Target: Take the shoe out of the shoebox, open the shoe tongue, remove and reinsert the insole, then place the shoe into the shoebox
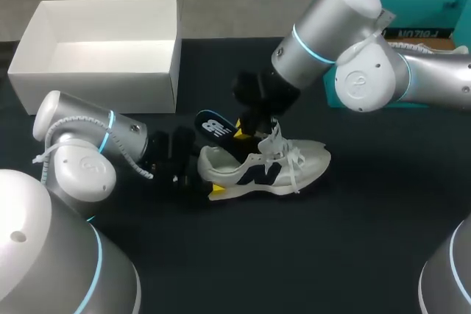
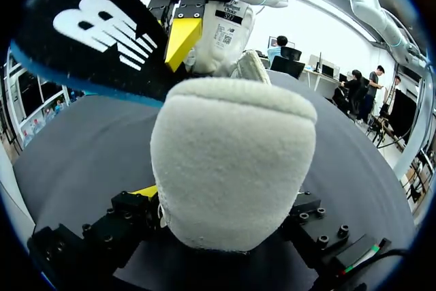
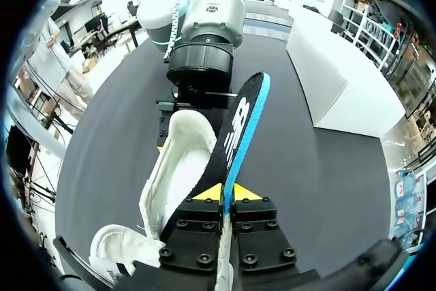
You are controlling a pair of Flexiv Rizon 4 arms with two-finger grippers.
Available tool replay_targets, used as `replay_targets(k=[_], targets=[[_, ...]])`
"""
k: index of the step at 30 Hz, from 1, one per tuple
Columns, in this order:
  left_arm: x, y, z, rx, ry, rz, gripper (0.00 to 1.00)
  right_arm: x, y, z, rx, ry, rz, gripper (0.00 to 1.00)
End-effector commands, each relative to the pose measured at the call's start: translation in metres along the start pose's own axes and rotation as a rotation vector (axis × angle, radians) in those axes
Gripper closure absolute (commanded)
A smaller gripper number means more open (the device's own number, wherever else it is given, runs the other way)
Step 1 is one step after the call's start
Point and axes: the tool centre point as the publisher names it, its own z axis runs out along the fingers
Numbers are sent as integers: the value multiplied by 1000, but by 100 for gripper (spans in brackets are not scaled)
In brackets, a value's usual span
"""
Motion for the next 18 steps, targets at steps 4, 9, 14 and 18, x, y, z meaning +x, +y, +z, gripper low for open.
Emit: replay_targets(k=[4, 9, 14, 18], targets=[[1, 2, 3, 1, 1, 2, 100, 0, 3, 1, 0, -5, 0, 82], [1, 2, 3, 1, 1, 2, 100, -1, 4, 1, -1, -8, -2, 89], [1, 2, 3, 1, 1, 2, 100, -4, 7, 0, 3, -6, -11, 100], [1, 2, 3, 1, 1, 2, 100, -8, 10, -3, 3, -6, -20, 100]])
